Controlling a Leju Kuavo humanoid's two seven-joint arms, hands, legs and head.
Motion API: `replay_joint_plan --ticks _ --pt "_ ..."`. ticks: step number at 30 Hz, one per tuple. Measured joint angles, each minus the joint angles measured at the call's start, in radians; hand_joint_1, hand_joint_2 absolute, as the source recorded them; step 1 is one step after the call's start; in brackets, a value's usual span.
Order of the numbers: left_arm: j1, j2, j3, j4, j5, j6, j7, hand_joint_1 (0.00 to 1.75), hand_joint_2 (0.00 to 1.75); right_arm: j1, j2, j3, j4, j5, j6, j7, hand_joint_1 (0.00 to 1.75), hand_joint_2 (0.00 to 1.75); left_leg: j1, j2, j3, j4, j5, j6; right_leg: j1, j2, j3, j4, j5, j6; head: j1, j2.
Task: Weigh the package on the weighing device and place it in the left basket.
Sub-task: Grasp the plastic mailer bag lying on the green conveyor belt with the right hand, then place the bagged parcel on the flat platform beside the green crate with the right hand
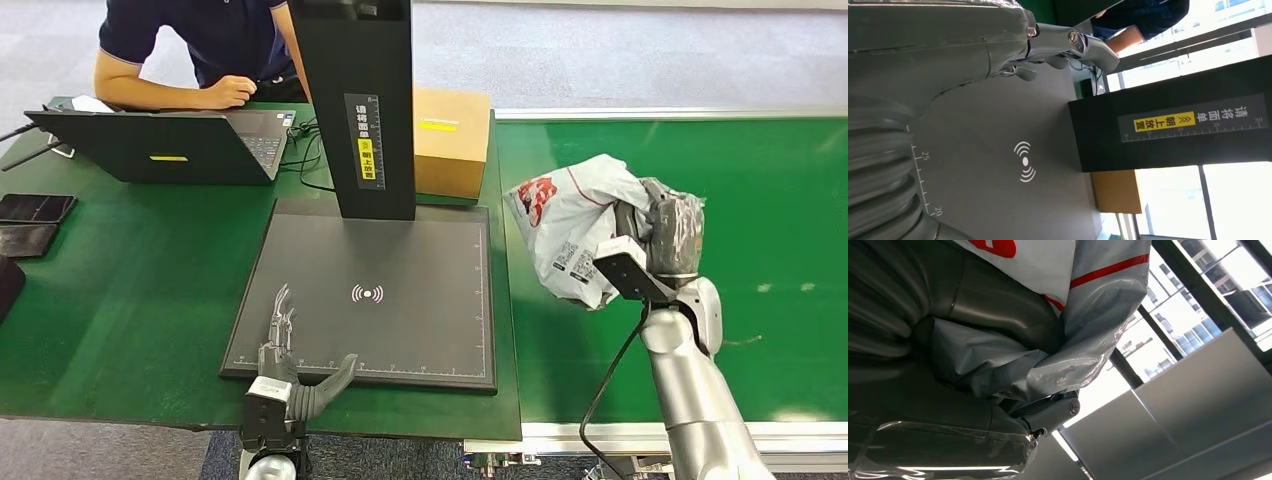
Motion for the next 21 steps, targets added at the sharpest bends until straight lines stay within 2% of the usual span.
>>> replay_joint_plan --ticks 4,10,14,21 --pt "-0.004 0.001 -0.003 0.000 -0.002 -0.001 0.000 0.00 1.75 -0.111 -0.011 0.070 -0.009 0.002 0.048 0.055 1.73 1.75 0.000 0.000 -0.002 0.000 0.000 0.000 0.000 0.000 -0.001 0.001 0.000 0.000 0.000 0.000" --pt "-0.006 0.010 -0.020 0.000 0.024 0.021 0.000 0.00 1.75 -0.334 -0.004 0.188 0.037 -0.033 0.151 0.114 1.71 1.75 0.000 0.000 -0.003 0.000 0.001 0.000 0.000 0.000 -0.002 0.002 0.000 0.000 0.000 0.000" --pt "-0.009 0.018 -0.037 0.000 0.043 0.047 0.000 0.00 1.75 -0.433 0.025 0.264 0.075 -0.092 0.224 0.123 1.71 1.75 0.000 0.000 -0.003 0.000 0.001 -0.001 0.001 0.000 -0.003 0.002 0.000 0.000 0.000 0.000" --pt "-0.014 0.033 -0.068 0.000 0.065 0.082 0.000 0.00 1.75 -0.526 0.104 0.412 0.129 -0.196 0.333 0.166 1.69 1.75 0.000 0.000 -0.004 0.000 0.001 -0.001 0.001 0.000 -0.004 0.002 0.000 0.000 0.000 0.000"
